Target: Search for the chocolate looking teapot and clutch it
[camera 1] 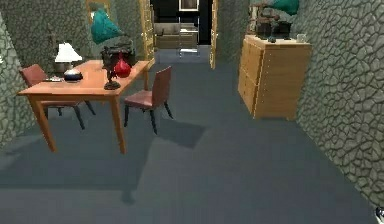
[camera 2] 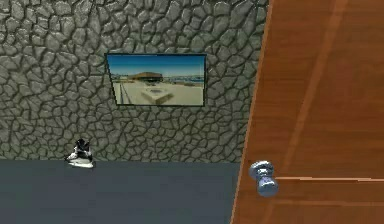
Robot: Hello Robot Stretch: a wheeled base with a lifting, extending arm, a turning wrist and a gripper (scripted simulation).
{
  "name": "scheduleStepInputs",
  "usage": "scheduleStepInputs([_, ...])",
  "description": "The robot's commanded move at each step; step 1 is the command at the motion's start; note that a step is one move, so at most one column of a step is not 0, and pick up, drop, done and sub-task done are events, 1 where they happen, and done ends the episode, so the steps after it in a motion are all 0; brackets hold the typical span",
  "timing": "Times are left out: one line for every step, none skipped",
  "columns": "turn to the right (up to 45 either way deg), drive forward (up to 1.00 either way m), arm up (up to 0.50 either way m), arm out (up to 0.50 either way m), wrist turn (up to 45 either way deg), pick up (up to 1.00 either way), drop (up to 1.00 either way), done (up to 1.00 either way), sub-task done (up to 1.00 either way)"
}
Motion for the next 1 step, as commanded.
scheduleStepInputs([3.0,0.0,0.0,0.0,0.0,0.0,0.0,0.0,0.0])
